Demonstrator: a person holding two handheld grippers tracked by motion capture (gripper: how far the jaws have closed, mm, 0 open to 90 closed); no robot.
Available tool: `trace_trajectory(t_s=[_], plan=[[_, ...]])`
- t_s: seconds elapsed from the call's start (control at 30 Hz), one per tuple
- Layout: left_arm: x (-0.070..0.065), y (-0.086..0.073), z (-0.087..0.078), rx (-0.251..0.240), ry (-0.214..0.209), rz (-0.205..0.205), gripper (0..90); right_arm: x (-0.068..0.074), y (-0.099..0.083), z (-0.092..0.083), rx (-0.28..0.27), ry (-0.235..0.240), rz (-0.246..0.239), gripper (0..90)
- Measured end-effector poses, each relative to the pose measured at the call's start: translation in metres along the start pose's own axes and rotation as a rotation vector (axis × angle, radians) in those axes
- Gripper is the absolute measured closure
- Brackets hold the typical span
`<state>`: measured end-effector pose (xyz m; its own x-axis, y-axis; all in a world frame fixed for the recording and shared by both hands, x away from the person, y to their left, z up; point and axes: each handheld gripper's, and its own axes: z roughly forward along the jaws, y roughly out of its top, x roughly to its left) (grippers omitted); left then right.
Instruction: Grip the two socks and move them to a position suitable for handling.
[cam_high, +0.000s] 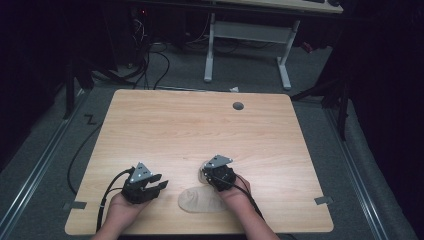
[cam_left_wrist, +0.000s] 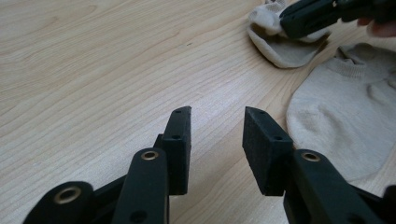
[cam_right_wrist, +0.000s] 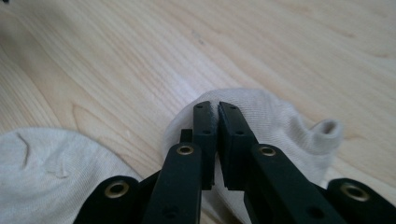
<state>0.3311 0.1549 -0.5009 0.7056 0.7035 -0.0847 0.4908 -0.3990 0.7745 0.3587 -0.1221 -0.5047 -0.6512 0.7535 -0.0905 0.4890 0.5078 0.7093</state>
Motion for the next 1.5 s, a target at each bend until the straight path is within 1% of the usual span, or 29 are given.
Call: trace_trajectory(t_s=[0.1,0.17,0.2,0.3,0.37,0.4,0.43,0.5,0.53,0.67,0.7,0.73,0.77,0.8,0.83,0.87,0.9,0.93,0.97,1.07,1.1,1.13,1.17,1.2,1.23,1.3,1.33,1.43,1.5], plan=[[-0.001,0.0,0.0,0.001,0.0,0.002,62.5,-0.006,0.002,-0.013,-0.05,0.0,0.033,86.0],[-0.001,0.0,0.001,0.001,0.004,0.005,62.5,-0.008,0.002,-0.016,-0.065,-0.006,0.038,86.0],[-0.001,0.0,0.001,0.004,0.003,0.005,62.5,-0.013,0.002,-0.022,-0.086,-0.021,0.052,85.8],[-0.001,0.0,0.001,0.004,0.005,0.006,62.7,-0.02,0.0,-0.028,-0.102,-0.026,0.077,85.5],[-0.001,0.0,0.001,0.005,0.008,0.005,63.2,-0.032,-0.006,-0.036,-0.119,-0.035,0.121,85.0],[-0.001,0.0,0.001,0.005,0.008,0.005,63.2,-0.032,-0.006,-0.036,-0.119,-0.035,0.121,85.0],[-0.001,0.0,0.001,0.004,0.008,0.005,63.2,-0.039,-0.012,-0.041,-0.131,-0.047,0.143,84.7],[-0.001,0.0,0.001,0.004,0.009,0.004,63.3,-0.043,-0.015,-0.043,-0.134,-0.057,0.156,84.5],[-0.001,0.0,0.001,0.004,0.009,0.003,63.2,-0.051,-0.023,-0.047,-0.134,-0.068,0.18,83.9],[-0.001,0.0,0.002,0.006,0.009,0.004,63.2,-0.061,-0.035,-0.051,-0.128,-0.093,0.207,83.4],[-0.002,-0.001,0.002,0.006,0.011,0.004,63.2,-0.069,-0.046,-0.054,-0.12,-0.112,0.23,82.5],[-0.002,-0.001,0.002,0.007,0.011,0.005,63.2,-0.069,-0.046,-0.054,-0.12,-0.112,0.23,82.5],[-0.002,-0.001,0.002,0.011,0.012,0.008,63.2,-0.075,-0.055,-0.055,-0.11,-0.125,0.25,80.3],[-0.002,-0.001,0.002,0.011,0.012,0.008,63.2,-0.075,-0.055,-0.055,-0.11,-0.125,0.25,80.3],[-0.002,-0.001,0.003,0.012,0.012,0.009,63.2,-0.08,-0.065,-0.057,-0.098,-0.145,0.269,75.9],[-0.002,-0.001,0.003,0.012,0.012,0.009,63.2,-0.08,-0.065,-0.057,-0.098,-0.145,0.269,75.9],[-0.002,-0.001,0.003,0.015,0.012,0.013,63.2,-0.085,-0.071,-0.06,-0.099,-0.173,0.283,70.6],[-0.002,-0.001,0.003,0.015,0.012,0.013,63.2,-0.085,-0.071,-0.06,-0.099,-0.173,0.283,70.6],[-0.002,-0.001,0.004,0.014,0.015,0.014,63.2,-0.087,-0.071,-0.064,-0.111,-0.196,0.274,69.6],[-0.003,-0.001,0.004,0.016,0.014,0.011,63.2,-0.087,-0.066,-0.065,-0.121,-0.192,0.263,70.7],[-0.003,0.0,0.004,0.016,0.016,0.014,63.1,-0.087,-0.06,-0.06,-0.099,-0.178,0.24,73.2],[-0.003,0.0,0.004,0.016,0.016,0.014,63.1,-0.087,-0.06,-0.06,-0.099,-0.178,0.24,73.2],[-0.004,0.0,0.004,0.014,0.013,0.012,63.1,-0.087,-0.056,-0.049,-0.056,-0.157,0.23,75.6],[-0.004,0.0,0.004,0.014,0.013,0.012,63.0,-0.087,-0.056,-0.049,-0.056,-0.157,0.23,75.6],[-0.004,-0.001,0.004,0.015,0.011,0.016,62.9,-0.089,-0.054,-0.038,-0.015,-0.152,0.222,77.4],[-0.004,-0.001,0.004,0.018,0.011,0.01,62.8,-0.091,-0.053,-0.03,0.017,-0.15,0.21,78.2],[-0.004,-0.001,0.004,0.018,0.011,0.01,62.7,-0.091,-0.053,-0.03,0.017,-0.15,0.21,78.2],[-0.003,-0.002,0.006,0.018,0.004,0.003,61.4,-0.09,-0.057,-0.026,0.074,-0.149,0.204,78.3],[-0.003,-0.002,0.007,0.017,0.004,-0.001,60.4,-0.086,-0.062,-0.03,0.07,-0.144,0.204,78.3]])
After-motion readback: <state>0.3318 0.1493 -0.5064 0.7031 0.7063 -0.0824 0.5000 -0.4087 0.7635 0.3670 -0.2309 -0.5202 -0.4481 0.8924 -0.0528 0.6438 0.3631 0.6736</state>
